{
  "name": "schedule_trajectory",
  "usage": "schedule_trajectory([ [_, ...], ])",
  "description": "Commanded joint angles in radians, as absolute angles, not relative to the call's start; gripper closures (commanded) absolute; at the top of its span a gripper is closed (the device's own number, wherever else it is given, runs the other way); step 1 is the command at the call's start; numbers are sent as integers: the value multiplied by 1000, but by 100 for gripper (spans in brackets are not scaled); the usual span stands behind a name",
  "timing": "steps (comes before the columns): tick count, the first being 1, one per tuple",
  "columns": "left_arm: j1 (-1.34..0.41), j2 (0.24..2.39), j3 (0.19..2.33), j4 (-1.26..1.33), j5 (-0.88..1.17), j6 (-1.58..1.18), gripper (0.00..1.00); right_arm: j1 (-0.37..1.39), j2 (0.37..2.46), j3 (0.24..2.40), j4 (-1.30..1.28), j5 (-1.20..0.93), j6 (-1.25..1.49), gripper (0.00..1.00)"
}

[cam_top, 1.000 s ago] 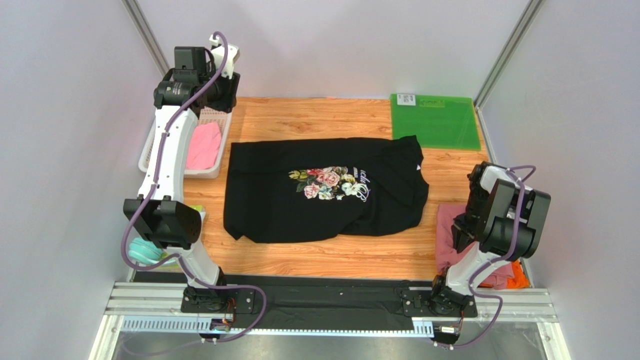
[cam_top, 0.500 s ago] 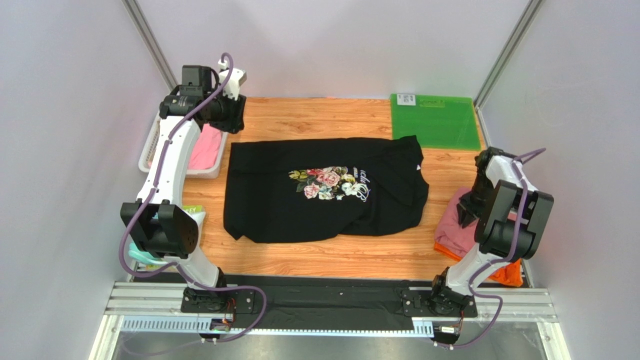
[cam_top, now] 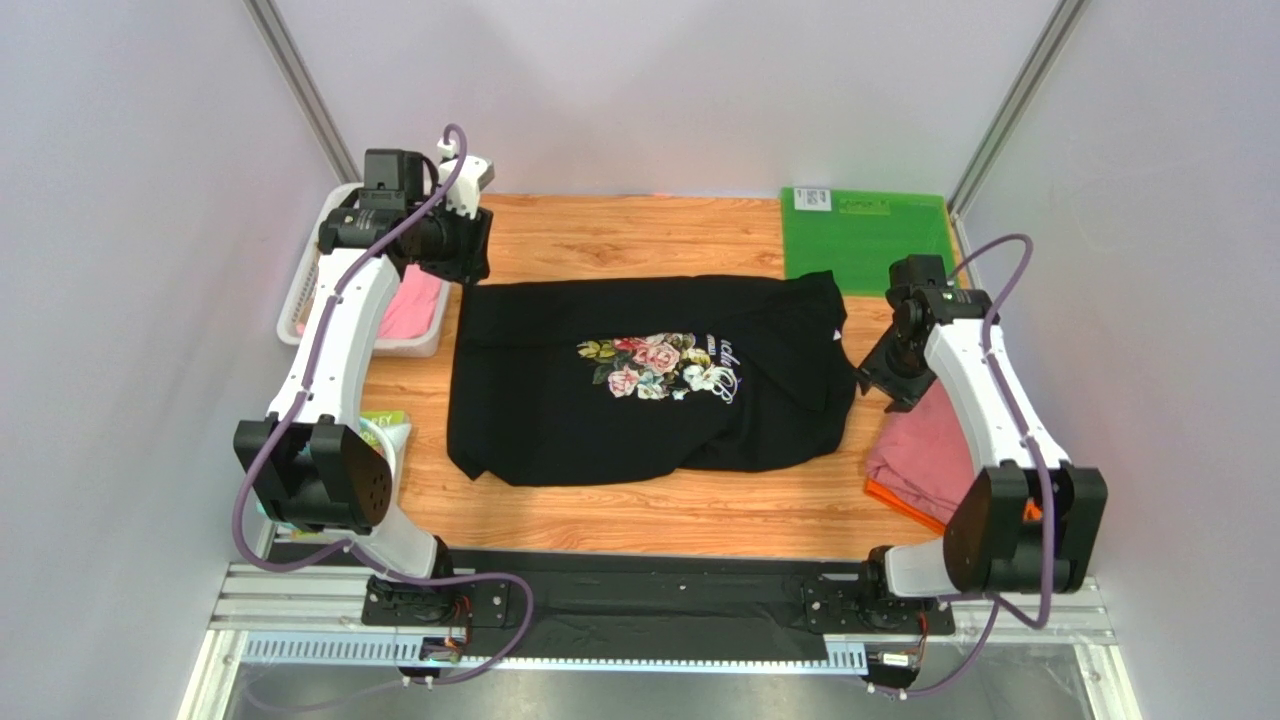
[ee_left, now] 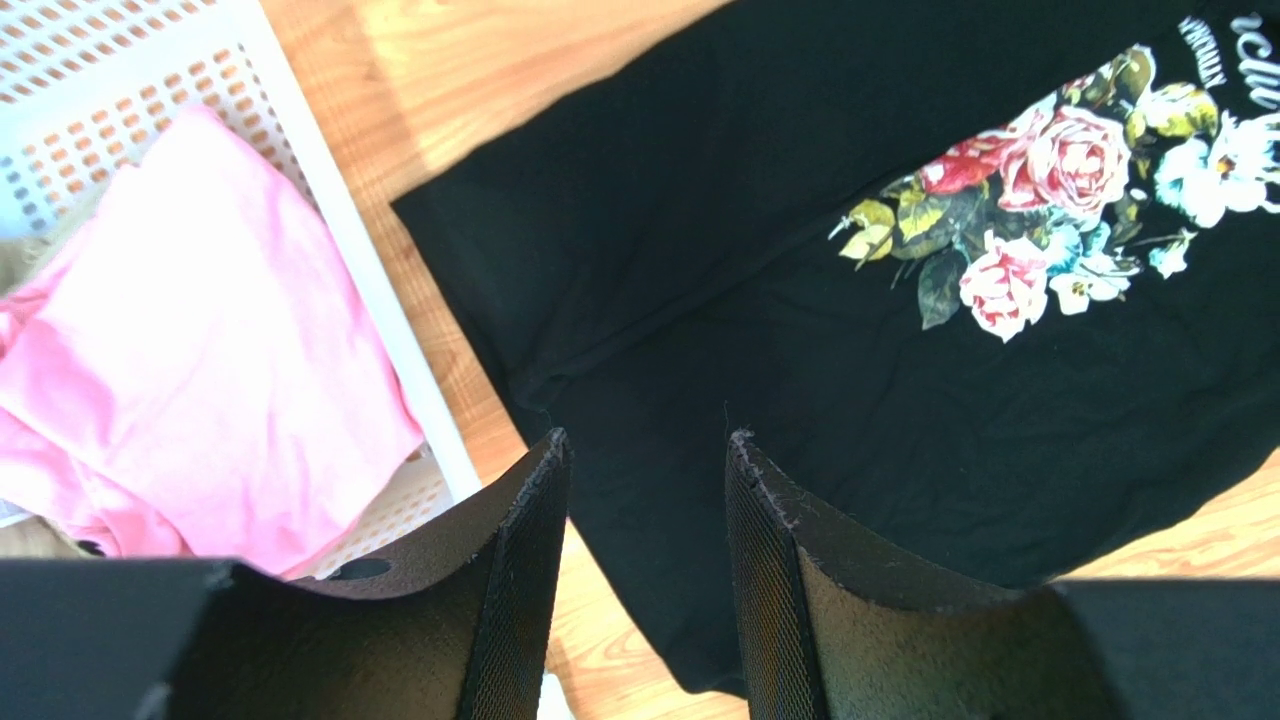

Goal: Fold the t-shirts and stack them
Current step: Fold the flattened tshirt in 1/3 of the way

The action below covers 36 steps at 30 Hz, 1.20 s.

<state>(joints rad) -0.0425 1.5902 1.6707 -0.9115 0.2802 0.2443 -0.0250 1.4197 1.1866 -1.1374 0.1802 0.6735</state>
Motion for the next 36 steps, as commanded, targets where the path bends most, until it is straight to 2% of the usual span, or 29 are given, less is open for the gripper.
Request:
schedule_trajectory([
  [1,-40,1560,1657,-871,308,224,50,118,1414,1267,-1106,71,589,55],
  [3,-44,1563,1612,-852,314,216,50,228,1463,1308,-1094,83,549,64],
  [6,-80,1572,1551,-833,292,219,50,361,1570,1402,-1065,112,497,69],
  [12,-176,1595,1434,-792,259,229,51,480,1837,1637,-1089,251,396,66],
  [21,-179,1732,1401,-730,234,235,53,494,2083,1796,-1121,432,339,61],
  [29,-244,1625,1284,-771,301,258,54,494,2166,1805,-1138,492,347,62],
  [36,-256,1606,1249,-790,298,265,54,502,2198,1812,-1129,460,360,64],
])
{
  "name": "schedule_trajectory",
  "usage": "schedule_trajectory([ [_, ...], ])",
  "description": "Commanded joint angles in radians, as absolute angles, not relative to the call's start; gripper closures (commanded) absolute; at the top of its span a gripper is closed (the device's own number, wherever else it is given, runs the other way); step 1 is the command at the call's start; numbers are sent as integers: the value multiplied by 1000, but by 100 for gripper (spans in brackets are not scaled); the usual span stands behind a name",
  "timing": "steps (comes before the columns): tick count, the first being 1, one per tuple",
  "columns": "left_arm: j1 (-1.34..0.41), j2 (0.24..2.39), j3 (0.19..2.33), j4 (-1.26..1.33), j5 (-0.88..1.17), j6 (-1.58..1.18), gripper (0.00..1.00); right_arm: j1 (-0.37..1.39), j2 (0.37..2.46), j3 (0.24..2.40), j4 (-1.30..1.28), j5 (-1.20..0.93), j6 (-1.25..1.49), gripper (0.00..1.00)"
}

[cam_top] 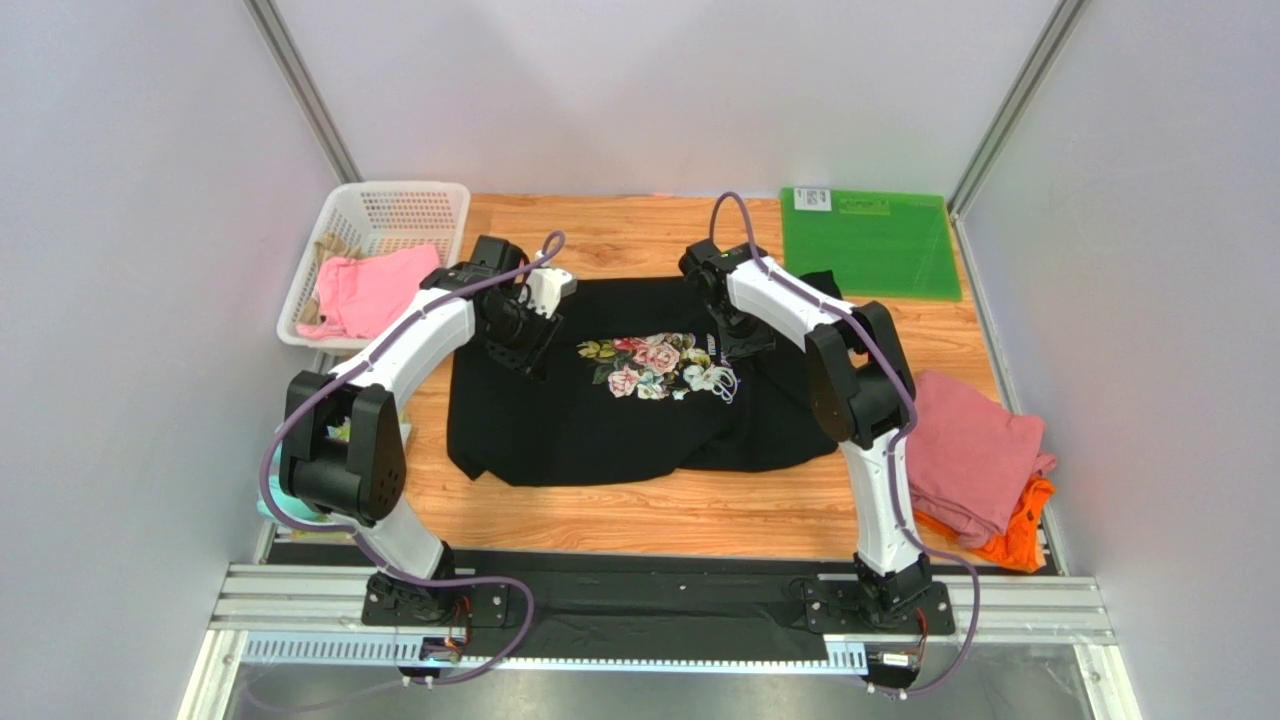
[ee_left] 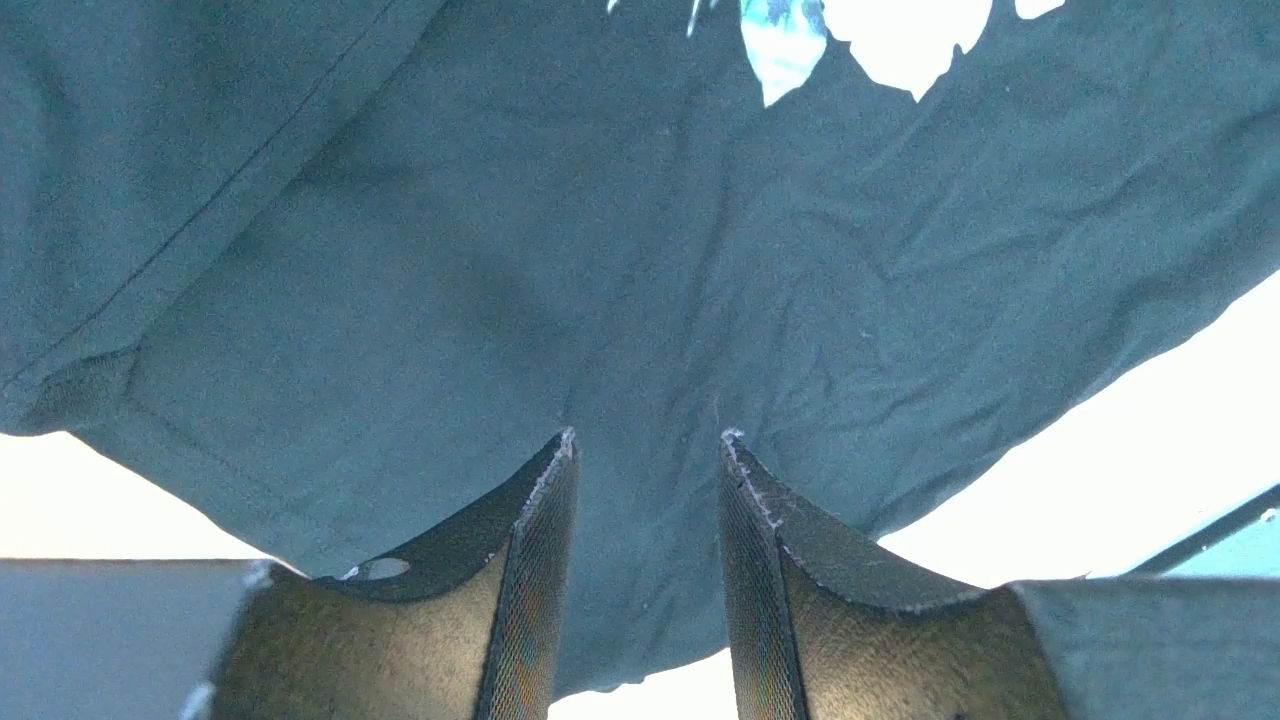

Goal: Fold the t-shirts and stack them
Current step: Fold the flattened tshirt in 1/3 of the way

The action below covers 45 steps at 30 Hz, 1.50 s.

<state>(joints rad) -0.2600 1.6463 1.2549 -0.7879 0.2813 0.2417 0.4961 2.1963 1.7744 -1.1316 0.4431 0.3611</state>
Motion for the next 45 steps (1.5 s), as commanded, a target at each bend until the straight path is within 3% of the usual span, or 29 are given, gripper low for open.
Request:
schedule_trajectory([
  [1,-256,1606,1244,-790,298,265,54,500,2200,1812,-1129,460,356,64],
  [3,-256,1606,1241,-788,299,264,54,503,2207,1812,-1129,477,356,65],
  [6,-258,1608,1236,-785,296,259,54,500,2217,1831,-1134,506,354,77],
  [7,-258,1611,1233,-782,292,261,54,497,2217,1839,-1137,511,354,88],
  [9,-258,1611,1230,-781,279,265,54,488,2221,1868,-1141,514,351,98],
  [10,-258,1612,1227,-776,276,267,54,482,2223,1879,-1147,512,353,100],
  [19,-259,1658,1218,-755,249,276,54,423,2237,2017,-1166,492,301,100],
  [24,-261,1654,1216,-759,235,287,55,295,2298,2153,-1177,278,302,100],
  [27,-262,1652,1219,-762,218,296,55,229,2335,2181,-1181,148,337,75],
  [28,-262,1651,1220,-762,216,296,55,224,2342,2178,-1198,138,345,61],
  [31,-262,1654,1224,-762,222,295,55,229,2364,2155,-1250,236,374,46],
  [40,-265,1674,1223,-759,233,282,55,371,2008,1734,-1120,339,456,44],
  [45,-268,1671,1216,-756,233,281,55,431,1904,1614,-1117,523,480,44],
])
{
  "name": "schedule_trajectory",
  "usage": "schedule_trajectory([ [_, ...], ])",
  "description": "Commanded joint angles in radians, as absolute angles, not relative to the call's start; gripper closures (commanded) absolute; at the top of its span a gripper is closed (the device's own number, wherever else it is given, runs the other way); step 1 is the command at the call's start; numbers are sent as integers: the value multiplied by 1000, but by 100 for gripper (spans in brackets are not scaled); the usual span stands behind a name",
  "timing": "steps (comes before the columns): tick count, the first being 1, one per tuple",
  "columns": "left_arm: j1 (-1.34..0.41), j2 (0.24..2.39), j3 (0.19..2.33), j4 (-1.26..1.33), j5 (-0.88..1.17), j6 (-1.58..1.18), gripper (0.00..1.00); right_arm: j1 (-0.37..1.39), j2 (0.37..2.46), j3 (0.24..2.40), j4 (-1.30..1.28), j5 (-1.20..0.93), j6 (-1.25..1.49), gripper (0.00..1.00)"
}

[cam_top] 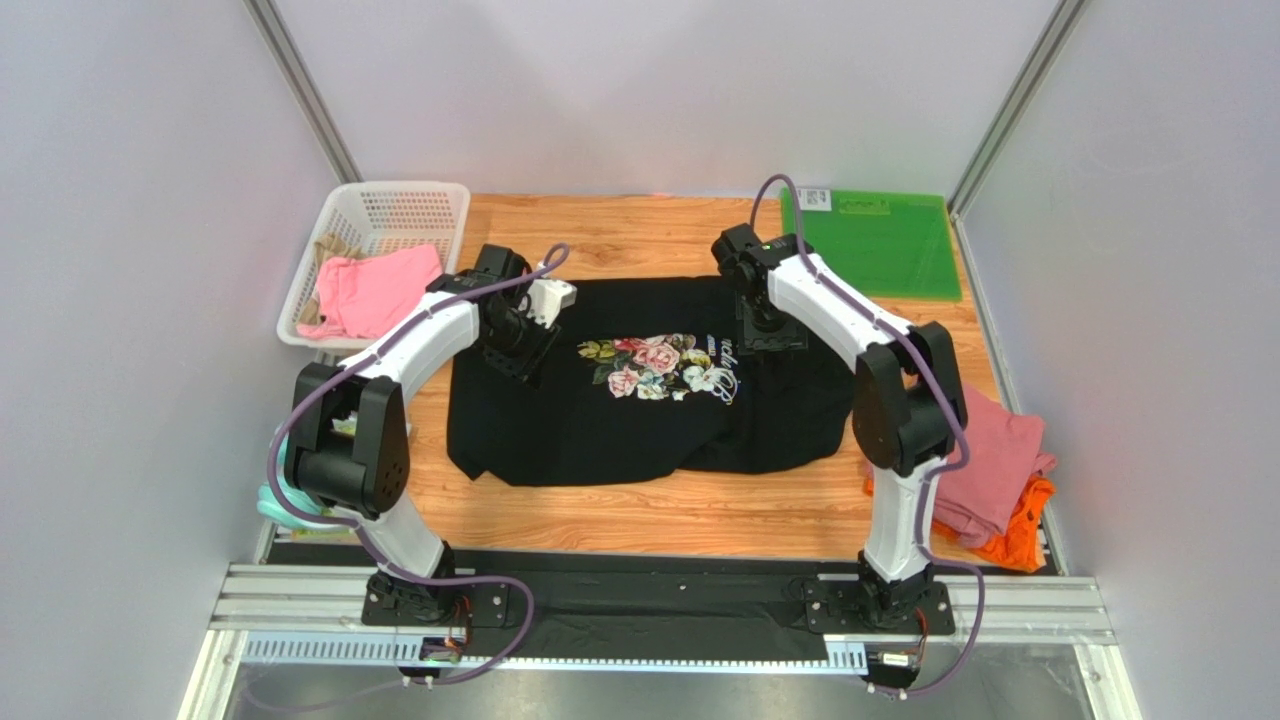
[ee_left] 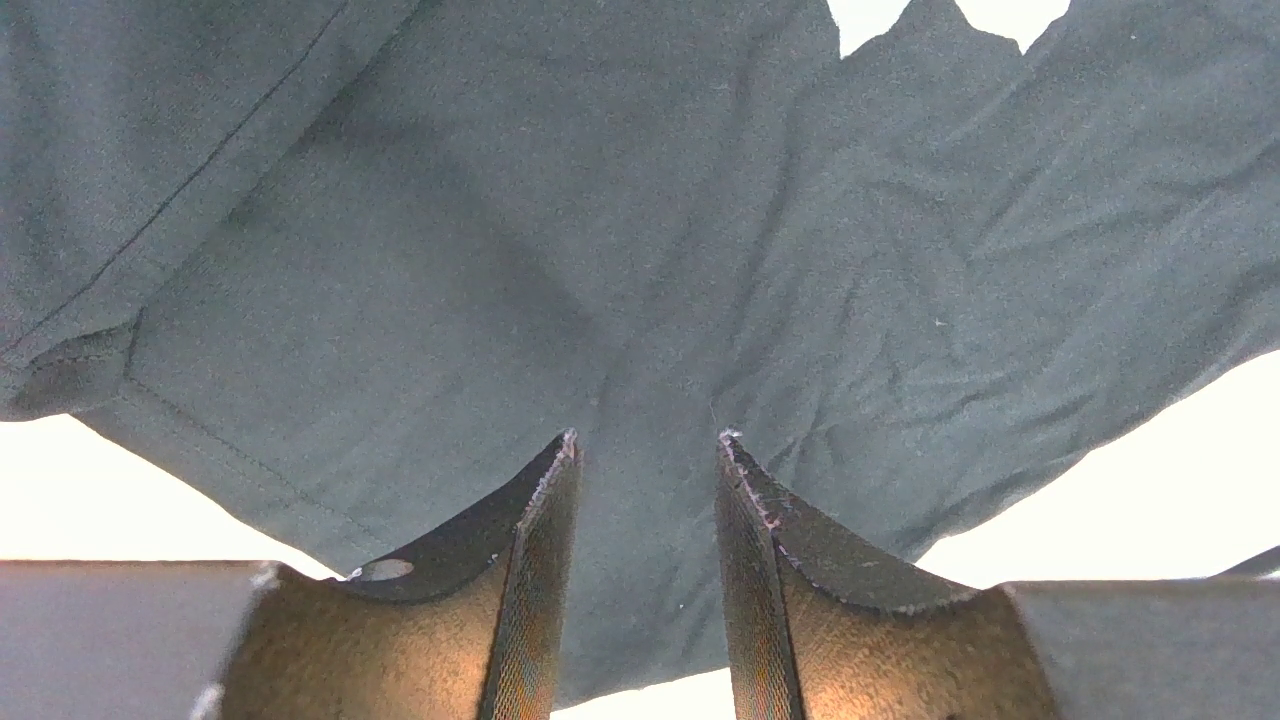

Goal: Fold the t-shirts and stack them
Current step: Fold the flattened tshirt in 1/3 of the way

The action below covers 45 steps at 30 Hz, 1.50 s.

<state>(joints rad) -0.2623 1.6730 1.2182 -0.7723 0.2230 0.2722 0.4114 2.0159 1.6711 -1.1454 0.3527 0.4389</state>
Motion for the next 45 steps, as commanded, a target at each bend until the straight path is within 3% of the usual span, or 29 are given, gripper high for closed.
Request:
schedule_trajectory([
  [1,-268,1671,1216,-758,233,281,55,445,1881,1605,-1120,546,479,44],
  [8,-268,1672,1213,-753,232,276,56,456,1812,1470,-1095,470,520,45],
  [12,-268,1667,1218,-756,227,275,56,463,1818,1387,-1013,388,519,52],
  [22,-268,1671,1218,-761,227,272,56,592,1922,1448,-996,489,437,52],
  [45,-268,1651,1241,-787,227,278,56,600,2080,1577,-1046,650,431,54],
])
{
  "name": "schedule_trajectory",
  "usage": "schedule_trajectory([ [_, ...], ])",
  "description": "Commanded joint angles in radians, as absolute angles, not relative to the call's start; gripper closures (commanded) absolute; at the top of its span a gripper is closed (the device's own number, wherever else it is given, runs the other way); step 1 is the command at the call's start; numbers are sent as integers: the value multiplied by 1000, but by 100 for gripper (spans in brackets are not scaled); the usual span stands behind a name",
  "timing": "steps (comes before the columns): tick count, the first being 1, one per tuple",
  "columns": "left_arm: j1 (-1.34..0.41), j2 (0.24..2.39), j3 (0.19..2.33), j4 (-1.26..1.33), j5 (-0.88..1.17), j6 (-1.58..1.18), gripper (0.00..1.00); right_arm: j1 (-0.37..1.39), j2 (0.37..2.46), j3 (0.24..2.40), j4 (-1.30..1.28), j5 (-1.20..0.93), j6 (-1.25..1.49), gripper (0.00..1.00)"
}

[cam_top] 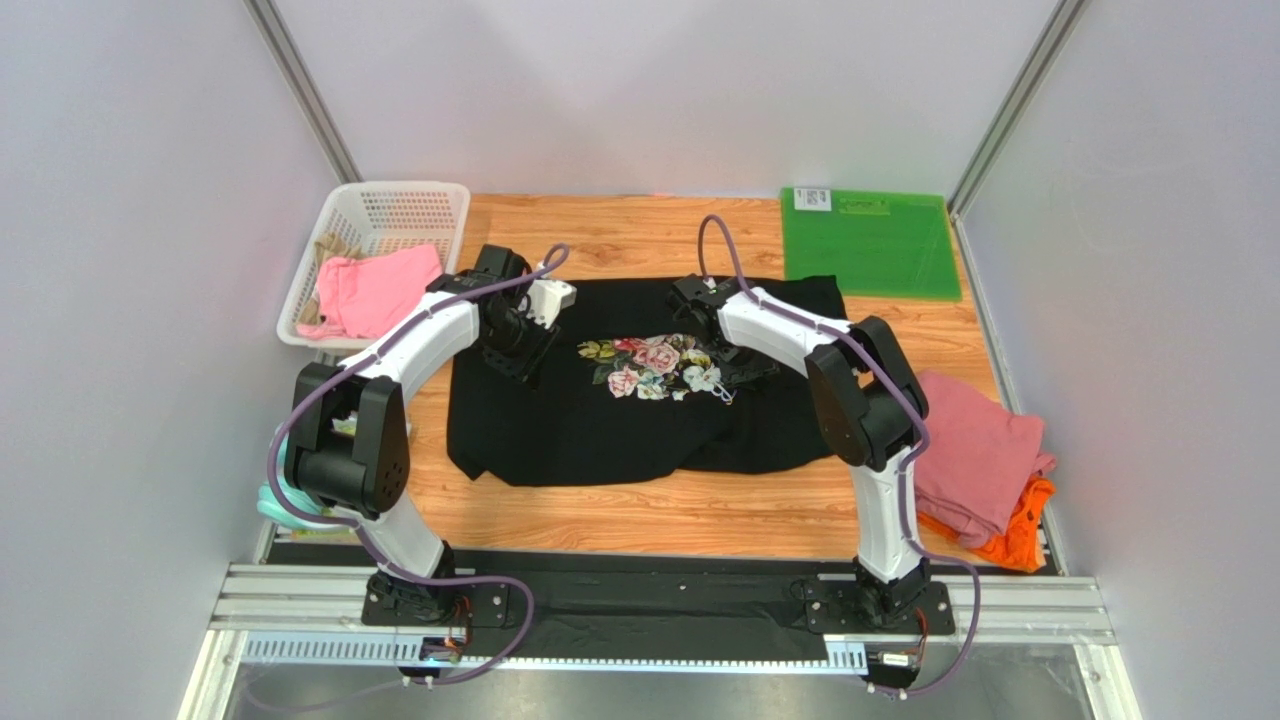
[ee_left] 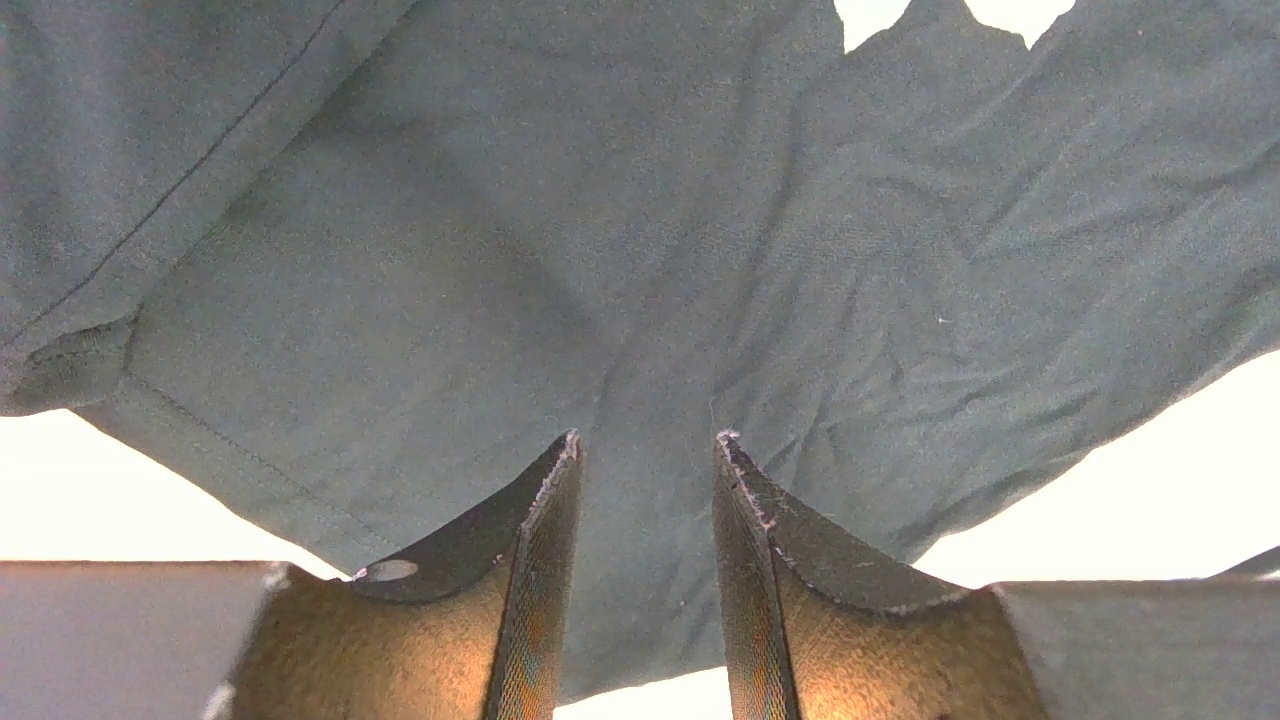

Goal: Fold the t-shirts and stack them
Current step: Fold the flattened tshirt in 1/3 of the way

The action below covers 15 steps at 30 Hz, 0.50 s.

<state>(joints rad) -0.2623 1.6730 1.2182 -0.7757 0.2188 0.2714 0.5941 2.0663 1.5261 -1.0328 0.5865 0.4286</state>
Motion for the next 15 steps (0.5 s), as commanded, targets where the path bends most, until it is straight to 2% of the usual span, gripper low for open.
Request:
schedule_trajectory([
  [1,-268,1651,1246,-787,229,278,56,603,2083,1585,-1052,661,433,54],
  [4,-268,1648,1249,-792,230,273,56,607,2091,1592,-1065,684,445,60],
  [5,-268,1646,1249,-790,232,273,56,607,2091,1592,-1068,692,446,70],
  [7,-268,1641,1249,-793,230,273,56,607,2088,1597,-1075,721,453,82],
  [8,-268,1641,1247,-793,227,275,56,604,2085,1600,-1078,729,456,97],
  [9,-268,1640,1246,-795,226,275,56,604,2083,1603,-1081,738,456,100],
  [15,-268,1623,1249,-799,225,276,56,598,2057,1621,-1111,741,459,100],
])
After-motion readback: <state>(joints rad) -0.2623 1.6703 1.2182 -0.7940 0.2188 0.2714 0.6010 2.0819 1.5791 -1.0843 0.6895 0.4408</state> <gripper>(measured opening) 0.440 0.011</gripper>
